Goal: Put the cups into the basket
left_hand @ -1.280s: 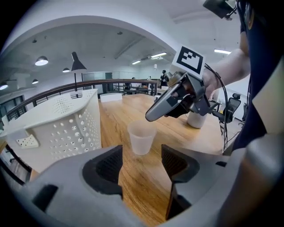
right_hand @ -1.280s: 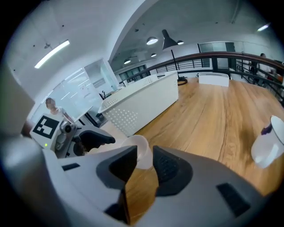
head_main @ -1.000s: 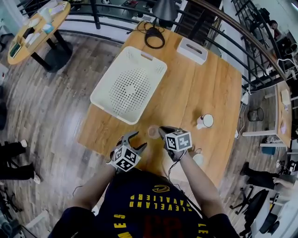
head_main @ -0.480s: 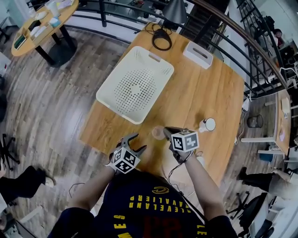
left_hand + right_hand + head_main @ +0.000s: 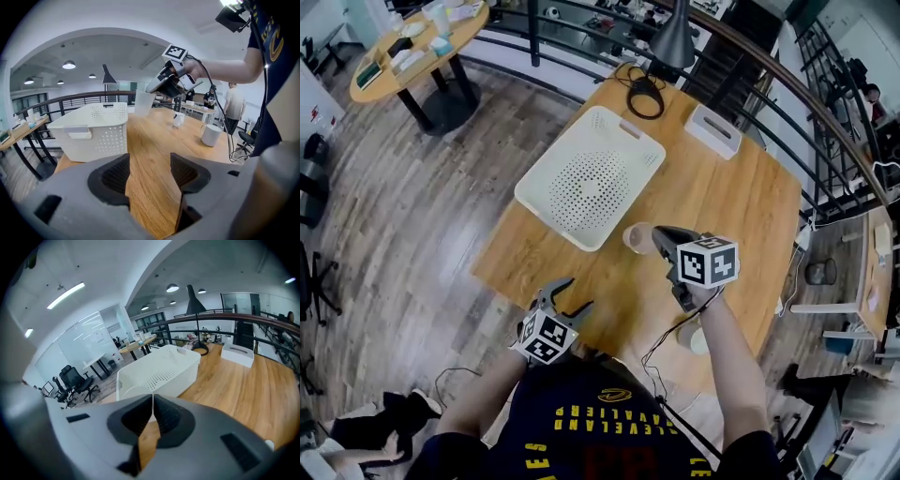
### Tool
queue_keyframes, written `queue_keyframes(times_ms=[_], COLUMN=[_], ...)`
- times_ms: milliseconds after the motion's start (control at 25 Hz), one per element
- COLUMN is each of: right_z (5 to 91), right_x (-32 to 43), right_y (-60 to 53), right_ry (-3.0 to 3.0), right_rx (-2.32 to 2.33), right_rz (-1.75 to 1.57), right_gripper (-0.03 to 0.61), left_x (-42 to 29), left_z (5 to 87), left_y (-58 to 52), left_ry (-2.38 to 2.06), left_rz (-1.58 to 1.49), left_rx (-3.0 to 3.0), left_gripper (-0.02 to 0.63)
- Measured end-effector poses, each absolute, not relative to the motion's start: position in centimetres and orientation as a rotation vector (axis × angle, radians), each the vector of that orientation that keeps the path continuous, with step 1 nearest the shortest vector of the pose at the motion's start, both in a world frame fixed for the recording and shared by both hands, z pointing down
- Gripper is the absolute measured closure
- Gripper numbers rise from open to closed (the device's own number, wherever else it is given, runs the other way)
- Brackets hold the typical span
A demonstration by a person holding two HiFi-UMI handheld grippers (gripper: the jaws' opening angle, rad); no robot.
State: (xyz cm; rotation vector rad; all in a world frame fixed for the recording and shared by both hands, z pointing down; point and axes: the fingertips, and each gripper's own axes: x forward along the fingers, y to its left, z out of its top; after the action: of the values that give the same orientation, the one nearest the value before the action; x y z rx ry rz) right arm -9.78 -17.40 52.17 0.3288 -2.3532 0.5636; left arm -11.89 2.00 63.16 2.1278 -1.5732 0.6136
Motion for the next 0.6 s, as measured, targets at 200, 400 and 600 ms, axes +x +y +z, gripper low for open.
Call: queue_keyframes(times_ms=[200,400,600], right_z=[49.3,49.3,50.6], right_x=[-14.5,-19.3,-23.9], right_y=[-18.5,-18.3,-18.2], right_ry=[-2.416,-2.415,-2.387], right_rx=[0.264,0.229,0.215], right_rz=[0.501,0.511,0.524], right_gripper=[0.558,0.558,0.558], left_x=[-13.5,-15.5,-18.3], left_z=[61.9,62.2,62.2], left_y=[4.3,6.0,6.7], left_ry=[-1.675,-1.699,-1.711], left_rz=[0.581,0.561,0.551], left_rx=[2.065,2.017,2.005], left_gripper=[0.337,0.337,0.337])
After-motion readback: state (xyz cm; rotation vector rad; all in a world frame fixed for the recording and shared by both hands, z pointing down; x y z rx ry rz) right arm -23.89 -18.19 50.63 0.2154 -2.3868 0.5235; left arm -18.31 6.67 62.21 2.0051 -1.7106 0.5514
